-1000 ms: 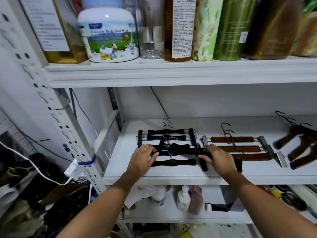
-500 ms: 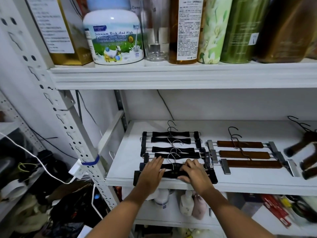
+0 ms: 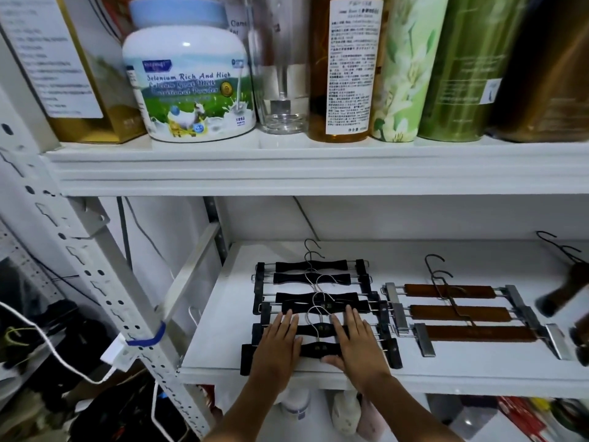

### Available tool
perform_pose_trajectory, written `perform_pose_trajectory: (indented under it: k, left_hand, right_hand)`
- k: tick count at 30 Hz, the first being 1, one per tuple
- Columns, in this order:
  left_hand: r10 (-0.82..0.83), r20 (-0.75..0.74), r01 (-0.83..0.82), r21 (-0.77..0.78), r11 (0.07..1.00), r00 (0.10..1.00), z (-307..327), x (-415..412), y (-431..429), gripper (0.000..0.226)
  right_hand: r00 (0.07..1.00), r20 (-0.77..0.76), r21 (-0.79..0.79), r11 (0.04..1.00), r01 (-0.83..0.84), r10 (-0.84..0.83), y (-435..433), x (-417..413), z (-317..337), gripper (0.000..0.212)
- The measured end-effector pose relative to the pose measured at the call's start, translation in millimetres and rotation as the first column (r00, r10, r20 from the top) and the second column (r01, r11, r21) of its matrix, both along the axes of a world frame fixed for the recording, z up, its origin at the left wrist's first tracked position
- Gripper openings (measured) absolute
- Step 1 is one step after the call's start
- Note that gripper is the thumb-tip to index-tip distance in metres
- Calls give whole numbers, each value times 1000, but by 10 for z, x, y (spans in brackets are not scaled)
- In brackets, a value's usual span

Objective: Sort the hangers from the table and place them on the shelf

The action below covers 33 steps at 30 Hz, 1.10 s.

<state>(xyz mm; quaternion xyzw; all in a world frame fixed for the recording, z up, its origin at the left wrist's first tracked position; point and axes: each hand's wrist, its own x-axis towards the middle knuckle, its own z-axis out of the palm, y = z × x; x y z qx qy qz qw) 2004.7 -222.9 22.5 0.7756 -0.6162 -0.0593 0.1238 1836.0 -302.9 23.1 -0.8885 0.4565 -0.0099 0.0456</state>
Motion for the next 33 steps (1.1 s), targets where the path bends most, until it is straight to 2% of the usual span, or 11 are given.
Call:
perform_pose_trajectory:
  k: [6,9,11,14,16,19,23,25,28,30,33]
  left_hand:
    - [-8,25,7,56,998,1000,86,83,-188,124]
    - [-24,36,21,71,997,999,87,135,-274,114]
    - [-33,41,30,79,996,999,75,172,-337,111]
    - [-33,58,28,76,997,998,33,213,-433,126]
    - [-35,56,31,73,997,998,13,235,-452,125]
    - [-40,55,37,54,998,998,27,226,-466,118]
    - [-48,43,44,74,996,998,58,225,-451,105]
    - [-77,-7,78,72,994,997,101,245,-439,115]
    - [-130,-137,135,27,990,982,179,292,-409,109]
    - [-137,-211,139,-6,990,968,235,319,-379,105]
    - [-169,-148,169,-12,986,974,341,319,-314,79]
  right_hand:
    - [1000,13,44,999,7,-8,-213,75,-106,93]
    - [998,48,85,996,28,-33,-238,126,-72,97]
    - [997,57,64,997,50,-53,-268,176,-42,100]
    - [994,38,-18,995,99,-99,-299,217,113,108]
    - [997,-10,-40,996,77,-78,-355,216,110,119]
    - [997,4,-70,994,81,-81,-361,217,144,120]
    - [1000,7,67,998,-8,7,-324,166,142,131]
    - [1000,-6,111,994,-21,22,-322,151,176,128]
    - [998,-9,190,980,-57,60,-312,123,309,105]
    - [998,47,250,966,-63,52,-327,82,377,105]
    - [980,176,139,984,-114,88,-288,-27,510,94]
